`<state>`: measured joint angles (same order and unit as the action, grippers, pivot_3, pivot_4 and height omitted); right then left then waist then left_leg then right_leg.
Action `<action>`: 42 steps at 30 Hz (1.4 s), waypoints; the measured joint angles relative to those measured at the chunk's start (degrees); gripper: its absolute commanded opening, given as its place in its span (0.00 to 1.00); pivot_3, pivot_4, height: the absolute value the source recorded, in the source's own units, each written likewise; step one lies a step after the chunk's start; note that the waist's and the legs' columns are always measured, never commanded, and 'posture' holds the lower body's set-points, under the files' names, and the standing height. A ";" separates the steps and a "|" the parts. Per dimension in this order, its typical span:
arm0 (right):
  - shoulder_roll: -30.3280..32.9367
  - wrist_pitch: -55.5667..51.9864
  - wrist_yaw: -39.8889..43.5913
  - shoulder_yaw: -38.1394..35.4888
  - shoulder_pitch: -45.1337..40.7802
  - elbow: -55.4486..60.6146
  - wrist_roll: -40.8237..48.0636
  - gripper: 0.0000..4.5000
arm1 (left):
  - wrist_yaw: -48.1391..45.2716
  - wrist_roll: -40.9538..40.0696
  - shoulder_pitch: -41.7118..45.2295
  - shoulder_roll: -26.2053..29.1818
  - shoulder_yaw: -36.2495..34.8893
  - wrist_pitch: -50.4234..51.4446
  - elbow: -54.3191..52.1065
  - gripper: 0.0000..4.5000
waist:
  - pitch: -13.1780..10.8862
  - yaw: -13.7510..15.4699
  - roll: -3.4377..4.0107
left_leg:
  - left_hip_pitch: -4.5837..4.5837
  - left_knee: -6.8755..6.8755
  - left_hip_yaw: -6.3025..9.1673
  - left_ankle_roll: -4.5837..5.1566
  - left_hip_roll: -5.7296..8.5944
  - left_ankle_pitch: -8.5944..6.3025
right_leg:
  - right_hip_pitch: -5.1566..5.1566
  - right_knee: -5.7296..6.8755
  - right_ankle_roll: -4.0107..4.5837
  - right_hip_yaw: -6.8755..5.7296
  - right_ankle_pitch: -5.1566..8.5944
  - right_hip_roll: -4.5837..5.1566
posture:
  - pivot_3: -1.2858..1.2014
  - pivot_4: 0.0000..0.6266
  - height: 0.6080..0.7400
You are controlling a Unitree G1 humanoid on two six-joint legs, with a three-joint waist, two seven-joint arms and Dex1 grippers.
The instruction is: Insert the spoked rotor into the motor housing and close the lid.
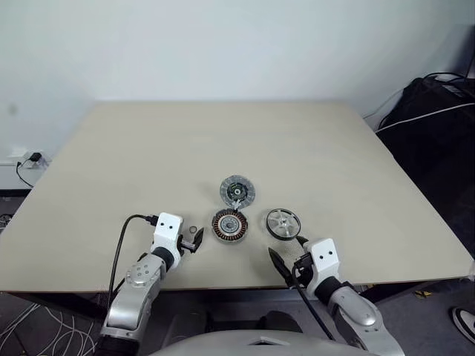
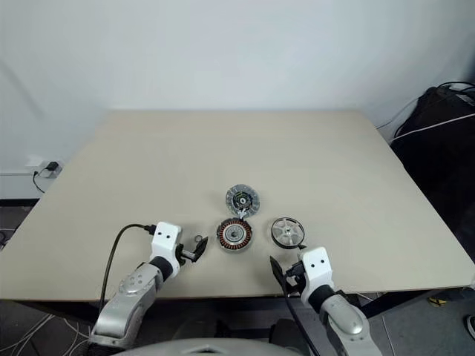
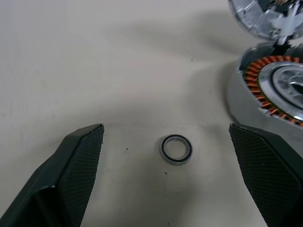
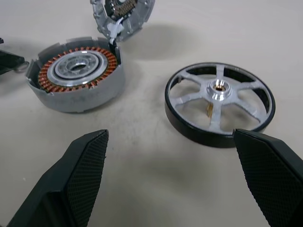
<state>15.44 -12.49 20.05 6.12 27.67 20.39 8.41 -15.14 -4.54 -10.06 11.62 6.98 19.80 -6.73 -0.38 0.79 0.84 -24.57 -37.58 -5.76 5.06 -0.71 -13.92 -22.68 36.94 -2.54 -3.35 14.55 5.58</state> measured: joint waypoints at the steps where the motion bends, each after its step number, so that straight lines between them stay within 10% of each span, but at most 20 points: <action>1: -0.05 0.42 0.02 -0.02 0.16 -0.34 0.00 1.00 | 0.00 0.03 0.30 -0.01 0.03 0.11 0.30 0.99 | 0.00 0.00 -0.01 | 0.00 0.00 0.00 0.00 0.00 0.00 | 0.00 0.00 0.00 0.00 0.00 0.00 | 0.52 0.00 1.00; 18: -0.53 4.80 1.08 -0.15 2.00 -2.56 -0.29 1.00 | 0.11 3.46 6.30 -0.16 2.81 3.19 6.36 0.99 | 0.07 0.04 0.03 | 0.02 -0.01 0.00 0.00 0.00 0.00 | 0.01 0.02 0.03 0.02 -0.02 0.02 | 0.52 0.00 1.00; 31: -1.47 5.97 0.72 -0.01 1.18 -4.26 -1.20 1.00 | 0.25 3.43 3.27 -0.23 2.52 3.75 3.99 0.15 | 0.46 -0.12 0.16 | 0.08 0.01 0.00 0.00 0.00 0.00 | 0.01 0.02 0.03 0.10 -0.02 0.02 | 0.52 0.00 1.00; 42: -1.39 5.58 0.71 -0.58 -0.50 -4.76 -1.19 1.00 | 1.84 2.30 1.27 -1.58 0.44 3.13 2.51 0.15 | 0.51 -0.17 0.12 | 0.08 0.07 0.00 0.00 0.00 0.00 | -0.02 0.02 0.05 0.11 -0.01 0.02 | 0.52 0.00 1.00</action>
<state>14.05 -6.92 20.77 5.54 27.17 15.62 7.22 -13.29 -2.23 -8.79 10.04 7.42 22.93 -4.23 0.13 0.62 0.95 -24.49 -37.51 -5.76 5.05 -0.71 -13.93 -22.70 36.96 -2.49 -3.25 14.55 5.60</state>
